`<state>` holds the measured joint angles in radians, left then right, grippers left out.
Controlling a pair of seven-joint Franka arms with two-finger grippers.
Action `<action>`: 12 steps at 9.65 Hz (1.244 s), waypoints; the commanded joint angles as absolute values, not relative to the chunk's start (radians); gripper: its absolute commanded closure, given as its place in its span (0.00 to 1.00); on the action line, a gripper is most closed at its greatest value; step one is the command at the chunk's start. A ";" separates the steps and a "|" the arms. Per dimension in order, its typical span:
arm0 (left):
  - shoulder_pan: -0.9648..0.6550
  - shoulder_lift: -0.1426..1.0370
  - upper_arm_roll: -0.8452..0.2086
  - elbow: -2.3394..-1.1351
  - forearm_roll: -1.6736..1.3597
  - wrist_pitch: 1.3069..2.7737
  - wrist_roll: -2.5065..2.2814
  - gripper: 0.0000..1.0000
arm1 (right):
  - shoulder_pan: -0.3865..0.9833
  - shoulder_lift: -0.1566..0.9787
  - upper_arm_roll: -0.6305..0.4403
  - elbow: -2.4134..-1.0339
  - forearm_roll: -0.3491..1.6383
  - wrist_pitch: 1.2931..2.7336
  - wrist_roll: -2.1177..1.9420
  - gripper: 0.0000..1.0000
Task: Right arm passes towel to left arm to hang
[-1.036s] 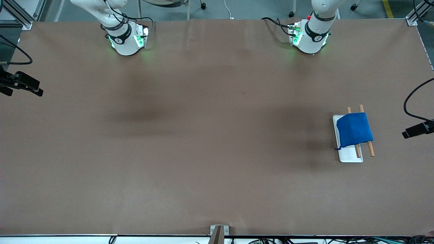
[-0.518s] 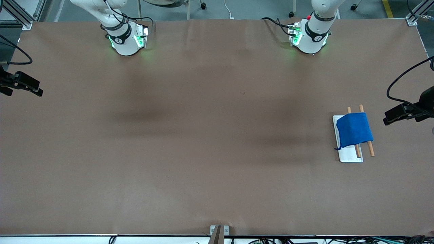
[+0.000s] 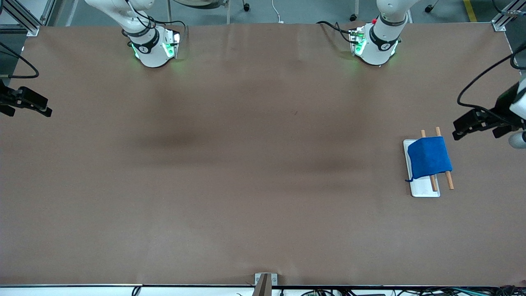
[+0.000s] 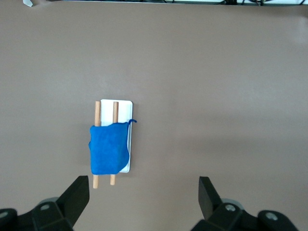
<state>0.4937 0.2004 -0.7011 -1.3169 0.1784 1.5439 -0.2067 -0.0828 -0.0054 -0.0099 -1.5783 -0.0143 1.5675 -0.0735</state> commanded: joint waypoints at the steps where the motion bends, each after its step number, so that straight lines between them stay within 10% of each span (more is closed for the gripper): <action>1: 0.360 0.088 -0.525 -1.420 0.097 1.523 -0.179 0.00 | -0.101 -0.012 0.008 -1.580 -0.028 1.571 -0.074 0.00; 6: 0.073 -0.090 -0.221 -1.612 0.043 1.503 -0.169 0.00 | -0.101 -0.012 0.008 -1.580 -0.028 1.569 -0.072 0.00; 12: 0.069 -0.166 -0.199 -1.683 0.012 1.508 -0.086 0.00 | -0.103 -0.012 0.008 -1.580 -0.028 1.568 -0.071 0.00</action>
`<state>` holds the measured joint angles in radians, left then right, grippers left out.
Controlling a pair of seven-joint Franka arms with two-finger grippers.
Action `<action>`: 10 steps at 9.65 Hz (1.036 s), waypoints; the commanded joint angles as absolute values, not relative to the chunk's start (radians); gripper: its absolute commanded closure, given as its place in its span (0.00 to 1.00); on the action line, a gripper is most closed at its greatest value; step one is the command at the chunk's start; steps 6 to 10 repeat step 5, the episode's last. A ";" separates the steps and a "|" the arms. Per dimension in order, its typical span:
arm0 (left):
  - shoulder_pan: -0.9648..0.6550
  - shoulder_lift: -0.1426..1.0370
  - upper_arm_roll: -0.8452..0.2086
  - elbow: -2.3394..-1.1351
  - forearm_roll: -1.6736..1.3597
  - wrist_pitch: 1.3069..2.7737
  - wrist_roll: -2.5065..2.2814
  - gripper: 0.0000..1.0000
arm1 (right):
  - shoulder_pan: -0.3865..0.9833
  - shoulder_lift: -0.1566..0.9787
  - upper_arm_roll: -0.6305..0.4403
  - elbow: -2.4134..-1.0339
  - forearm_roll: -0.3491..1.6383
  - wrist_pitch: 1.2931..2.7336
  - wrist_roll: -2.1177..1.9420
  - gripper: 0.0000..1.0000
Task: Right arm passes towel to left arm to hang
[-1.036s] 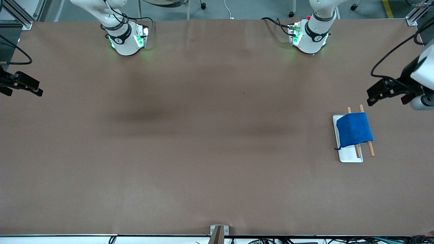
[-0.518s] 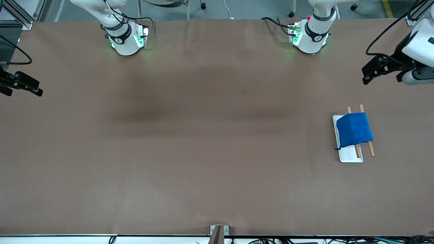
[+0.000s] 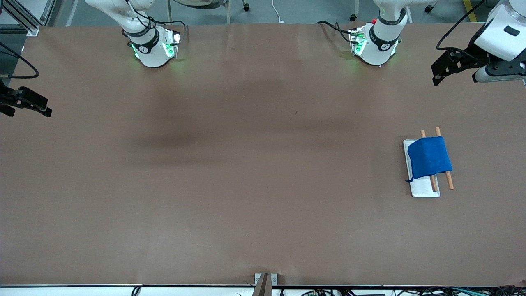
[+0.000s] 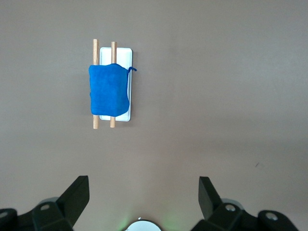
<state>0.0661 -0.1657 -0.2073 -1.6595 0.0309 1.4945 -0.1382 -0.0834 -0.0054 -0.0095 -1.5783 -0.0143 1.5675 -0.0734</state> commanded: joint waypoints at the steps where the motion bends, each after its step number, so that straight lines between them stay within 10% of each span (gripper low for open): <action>1: 0.069 -0.138 -0.199 -1.654 0.012 1.506 -0.094 0.00 | -0.103 -0.012 0.008 -1.580 -0.028 1.568 -0.071 0.00; 10: 0.069 -0.106 -0.199 -1.609 0.014 1.477 -0.086 0.00 | -0.103 -0.012 0.008 -1.582 -0.014 1.565 -0.071 0.00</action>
